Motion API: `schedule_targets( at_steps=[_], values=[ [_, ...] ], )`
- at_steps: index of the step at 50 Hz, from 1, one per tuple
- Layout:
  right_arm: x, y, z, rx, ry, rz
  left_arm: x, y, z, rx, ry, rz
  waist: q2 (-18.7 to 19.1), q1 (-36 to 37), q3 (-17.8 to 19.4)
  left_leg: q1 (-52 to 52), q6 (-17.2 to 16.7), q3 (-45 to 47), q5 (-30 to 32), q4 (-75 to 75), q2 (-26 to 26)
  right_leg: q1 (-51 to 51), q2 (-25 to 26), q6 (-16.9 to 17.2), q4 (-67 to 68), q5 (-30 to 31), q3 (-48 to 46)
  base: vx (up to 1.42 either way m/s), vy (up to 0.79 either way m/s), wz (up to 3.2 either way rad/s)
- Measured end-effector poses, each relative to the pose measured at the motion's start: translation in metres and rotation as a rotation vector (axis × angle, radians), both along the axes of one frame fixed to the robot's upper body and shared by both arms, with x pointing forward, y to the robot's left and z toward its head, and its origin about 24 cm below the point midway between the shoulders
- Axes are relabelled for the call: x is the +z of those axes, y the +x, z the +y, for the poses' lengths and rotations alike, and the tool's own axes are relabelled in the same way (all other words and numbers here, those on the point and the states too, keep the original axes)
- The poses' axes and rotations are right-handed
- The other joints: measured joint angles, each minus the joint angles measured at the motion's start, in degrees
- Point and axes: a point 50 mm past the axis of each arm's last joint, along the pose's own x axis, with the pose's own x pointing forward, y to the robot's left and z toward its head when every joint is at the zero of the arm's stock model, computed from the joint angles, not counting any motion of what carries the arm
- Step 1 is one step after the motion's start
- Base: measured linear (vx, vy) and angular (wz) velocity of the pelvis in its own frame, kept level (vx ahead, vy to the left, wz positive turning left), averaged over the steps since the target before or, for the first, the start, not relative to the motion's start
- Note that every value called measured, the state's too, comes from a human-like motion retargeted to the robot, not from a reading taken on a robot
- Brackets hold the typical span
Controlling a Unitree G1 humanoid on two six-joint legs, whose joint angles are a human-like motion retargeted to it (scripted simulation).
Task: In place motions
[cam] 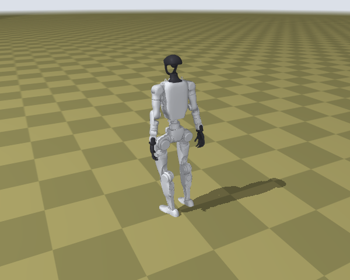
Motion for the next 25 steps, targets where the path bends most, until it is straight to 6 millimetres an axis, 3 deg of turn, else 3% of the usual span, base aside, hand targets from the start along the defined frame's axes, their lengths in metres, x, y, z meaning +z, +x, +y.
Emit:
schedule_targets(
  at_steps=[3, 5, 7, 10, 11, 16, 20, 22, 25],
  values=[
    [-0.002, 0.017, 0.004, -0.001, -0.025, -0.046, 0.002, -0.016, 0.008, 0.053, 0.159, 0.004, -0.4, 0.0, 1.1, -1.9, 0.4, 0.8, -1.7, 6.5, 1.0, 0.7, 0.0, -0.9, 0.9, -0.2, 0.8, 0.01, -0.18, 0.07],
    [-0.003, 0.034, 0.011, 0.013, -0.016, -0.102, 0.005, -0.031, 0.013, 0.083, 0.223, 0.019, -1.5, 0.2, 2.3, -4.6, 0.8, 1.5, 0.5, 14.0, 1.9, 1.8, -1.1, -1.4, 1.3, -0.2, 0.9, -0.01, -0.17, 0.2],
    [-0.003, 0.06, 0.022, 0.022, 0.011, -0.177, 0.009, -0.047, 0.018, 0.068, 0.252, 0.056, -3.3, 0.7, 4.1, -9.2, 1.6, 1.3, 5.8, 25.1, 3.8, 2.9, -2.7, -1.6, 1.3, -0.1, 1.0, -0.07, -0.22, 0.34],
    [0.001, 0.107, 0.041, 0.026, 0.066, -0.307, 0.018, -0.074, 0.032, -0.026, 0.26, 0.157, -6.0, 3.0, 6.9, -17.3, 7.0, -1.0, 16.1, 40.1, 3.8, 4.7, -4.6, -2.0, 1.3, 0.5, 1.2, -0.09, -0.26, 0.04],
    [0.004, 0.124, 0.048, 0.028, 0.086, -0.354, 0.021, -0.085, 0.034, -0.053, 0.25, 0.206, -6.6, 4.6, 7.8, -20.2, 8.4, -1.7, 16.3, 44.7, 3.2, 5.1, -5.1, -2.2, 1.3, 0.6, 1.5, -0.1, -0.25, -0.41],
    [0.036, 0.218, 0.074, 0.032, 0.141, -0.663, 0.035, -0.129, 0.026, -0.073, 0.112, 0.459, -6.7, 10.7, 11.5, -33.2, 11.8, 3.1, 8.9, 65.5, 9.7, 6.4, -5.7, -3.5, 1.5, 1.2, 2.0, -0.08, -0.12, -0.28],
    [0.074, 0.279, 0.085, 0.077, 0.144, -0.904, 0.04, -0.149, 0.013, -0.006, 0.043, 0.52, -6.2, 12.8, 12.2, -43.9, 11.7, 2.6, 6.8, 76.1, 10.0, 5.9, -5.0, -5.0, 1.4, 1.6, 2.0, 0.0, 0.0, 0.0],
    [0.089, 0.298, 0.084, 0.115, 0.119, -0.977, 0.039, -0.148, 0.01, 0.026, 0.075, 0.473, -5.8, 14.2, 12.9, -46.0, 11.3, 3.1, 6.3, 78.3, 10.7, 6.0, -4.7, -5.4, 1.6, 1.7, 2.2, 0.0, 0.0, 0.0],
    [0.101, 0.311, 0.078, 0.153, 0.06, -1.018, 0.035, -0.139, 0.011, 0.073, 0.126, 0.407, -5.7, 15.7, 13.6, -46.5, 11.0, 4.2, 5.8, 79.1, 11.5, 6.2, -4.8, -5.7, 2.1, 1.4, 1.7, -0.01, -0.01, 0.09]
  ],
)
